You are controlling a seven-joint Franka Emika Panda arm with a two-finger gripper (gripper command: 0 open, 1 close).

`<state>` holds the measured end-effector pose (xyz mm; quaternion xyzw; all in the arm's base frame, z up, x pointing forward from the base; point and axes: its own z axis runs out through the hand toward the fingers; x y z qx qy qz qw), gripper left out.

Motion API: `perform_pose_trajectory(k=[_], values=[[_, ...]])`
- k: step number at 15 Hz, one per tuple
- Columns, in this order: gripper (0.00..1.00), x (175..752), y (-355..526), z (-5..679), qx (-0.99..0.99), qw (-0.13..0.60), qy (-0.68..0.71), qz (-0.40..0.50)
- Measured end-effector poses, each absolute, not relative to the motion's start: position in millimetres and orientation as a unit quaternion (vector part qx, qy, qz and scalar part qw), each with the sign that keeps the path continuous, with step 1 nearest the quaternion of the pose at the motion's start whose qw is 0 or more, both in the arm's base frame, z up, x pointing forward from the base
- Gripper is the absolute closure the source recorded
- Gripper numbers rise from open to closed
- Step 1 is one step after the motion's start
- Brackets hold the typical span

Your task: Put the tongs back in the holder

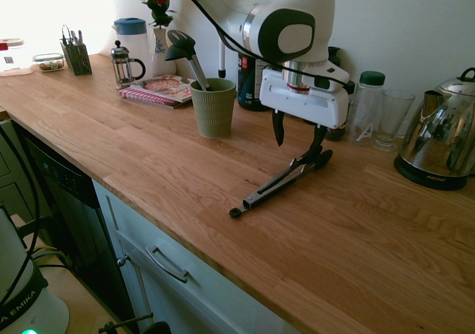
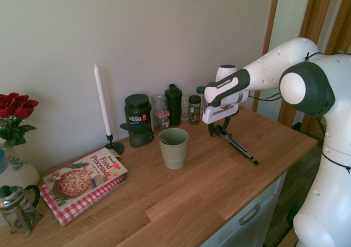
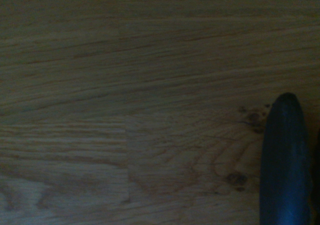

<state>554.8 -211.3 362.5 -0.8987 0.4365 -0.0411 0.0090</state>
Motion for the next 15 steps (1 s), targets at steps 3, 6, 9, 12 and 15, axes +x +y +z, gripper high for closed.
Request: perform_pose_trajectory(k=[3,6,9,12,15], values=[[1.0,557,-214,353,-0.899,0.006,0.437,-0.035],[1.0,555,-215,349,-0.898,0.005,0.439,-0.031],[1.0,550,-214,340,-0.898,0.004,0.44,-0.022],[1.0,547,-219,338,-0.896,0.003,0.443,-0.026],[1.0,544,-222,337,-0.896,0.003,0.444,-0.029]])
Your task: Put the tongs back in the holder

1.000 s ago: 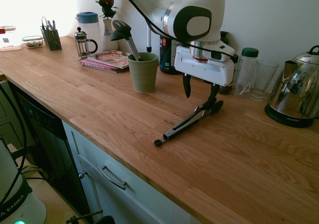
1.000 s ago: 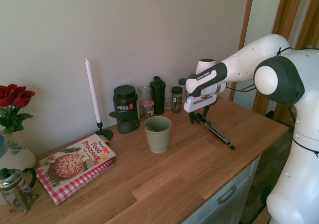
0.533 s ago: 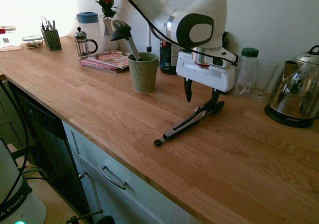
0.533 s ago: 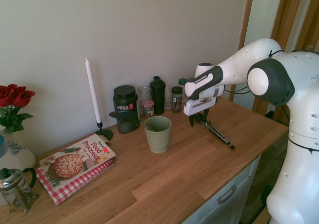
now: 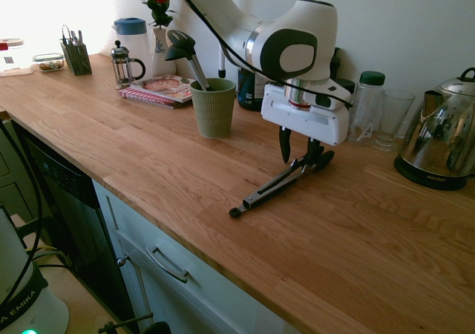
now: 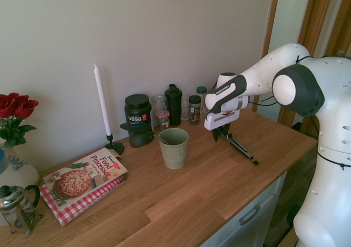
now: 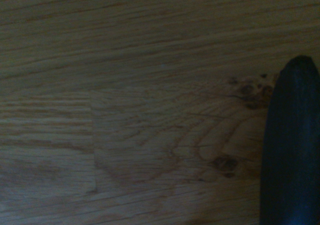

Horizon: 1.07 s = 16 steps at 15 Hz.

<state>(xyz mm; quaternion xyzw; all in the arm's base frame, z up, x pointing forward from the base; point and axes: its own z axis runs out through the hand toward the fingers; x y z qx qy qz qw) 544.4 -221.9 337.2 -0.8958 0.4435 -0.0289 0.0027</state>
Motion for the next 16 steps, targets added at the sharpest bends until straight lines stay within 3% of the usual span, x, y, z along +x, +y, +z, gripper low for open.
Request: perform_pose_trajectory(k=[13,16], values=[[1.0,529,-224,338,-0.895,0.004,0.444,-0.03],[1.0,522,-224,369,-0.894,0.011,0.446,-0.037]])
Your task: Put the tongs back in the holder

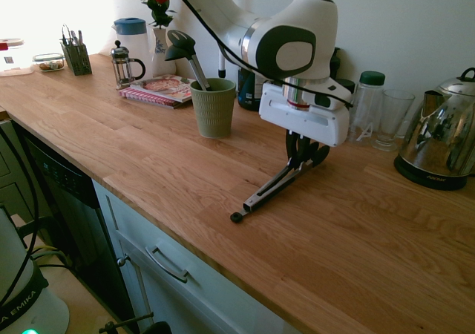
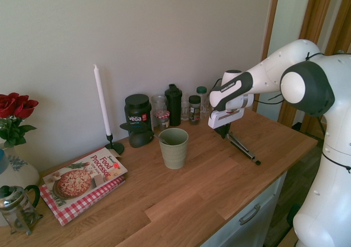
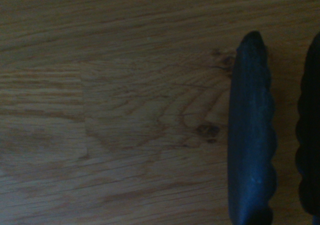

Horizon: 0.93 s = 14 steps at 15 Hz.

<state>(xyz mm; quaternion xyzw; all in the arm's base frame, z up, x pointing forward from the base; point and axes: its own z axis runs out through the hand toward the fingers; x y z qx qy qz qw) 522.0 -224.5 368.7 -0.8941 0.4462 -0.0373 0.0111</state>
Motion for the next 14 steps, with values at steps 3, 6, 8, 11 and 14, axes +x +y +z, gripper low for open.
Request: perform_pose_trajectory(k=[3,6,8,11,14], values=[[1.0,510,-207,444,-0.898,0.03,0.434,-0.062],[1.0,504,-173,521,-0.906,0.045,0.412,-0.083],[1.0,509,-143,569,-0.91,0.052,0.399,-0.103],[1.0,516,-95,634,-0.914,0.062,0.378,-0.131],[1.0,522,-38,677,-0.918,0.074,0.356,-0.156]])
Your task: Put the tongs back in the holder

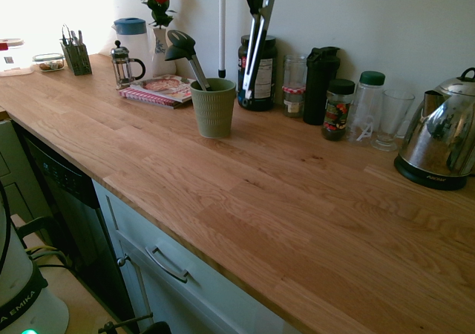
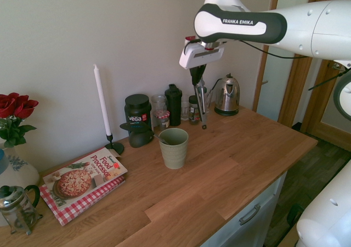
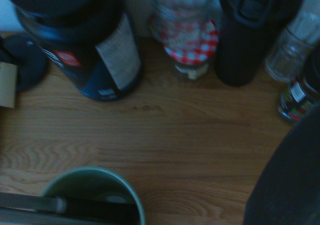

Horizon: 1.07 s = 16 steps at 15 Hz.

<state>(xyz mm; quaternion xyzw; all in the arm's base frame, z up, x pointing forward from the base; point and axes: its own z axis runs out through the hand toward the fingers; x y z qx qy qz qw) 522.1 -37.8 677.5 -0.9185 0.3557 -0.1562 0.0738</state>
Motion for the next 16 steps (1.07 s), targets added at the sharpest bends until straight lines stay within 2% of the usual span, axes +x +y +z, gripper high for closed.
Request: perform_pose_trajectory(k=[3,6,12,16], values=[[1.0,534,25,696,-0.921,0.075,0.339,-0.175],[1.0,556,59,687,-0.918,0.073,0.338,-0.192],[1.0,576,65,650,-0.918,0.08,0.345,-0.176],[1.0,580,56,601,-0.92,0.079,0.348,-0.162]])
